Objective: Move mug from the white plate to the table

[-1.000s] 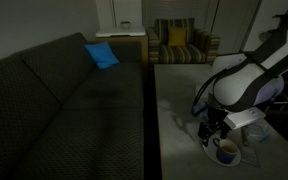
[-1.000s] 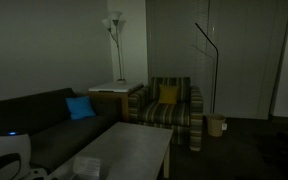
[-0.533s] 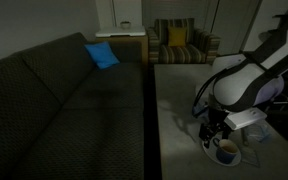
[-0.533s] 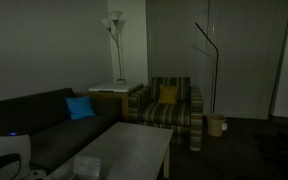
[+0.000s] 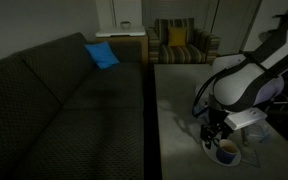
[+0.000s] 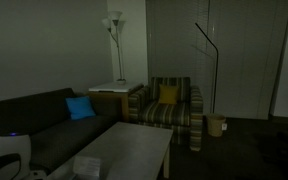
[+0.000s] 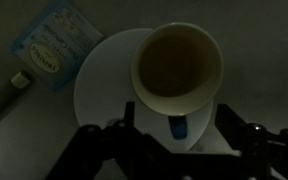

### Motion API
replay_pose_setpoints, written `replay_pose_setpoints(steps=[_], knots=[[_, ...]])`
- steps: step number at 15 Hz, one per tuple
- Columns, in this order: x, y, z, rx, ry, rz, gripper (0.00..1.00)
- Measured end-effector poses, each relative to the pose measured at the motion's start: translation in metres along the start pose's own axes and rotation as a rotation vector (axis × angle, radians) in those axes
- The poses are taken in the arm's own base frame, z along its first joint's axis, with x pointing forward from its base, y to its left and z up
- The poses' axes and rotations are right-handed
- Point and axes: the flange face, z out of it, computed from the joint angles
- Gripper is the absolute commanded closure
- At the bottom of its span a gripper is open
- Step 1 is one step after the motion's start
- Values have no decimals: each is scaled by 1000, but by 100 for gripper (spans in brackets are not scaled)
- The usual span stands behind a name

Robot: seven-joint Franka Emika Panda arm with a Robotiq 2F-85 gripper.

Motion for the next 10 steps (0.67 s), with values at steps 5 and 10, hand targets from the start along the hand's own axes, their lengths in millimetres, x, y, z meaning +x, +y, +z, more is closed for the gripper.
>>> replay_pose_setpoints(steps=[5,10], knots=[[0,0,0,0,-2,0,23],[0,0,-1,-1,-1,2,32]])
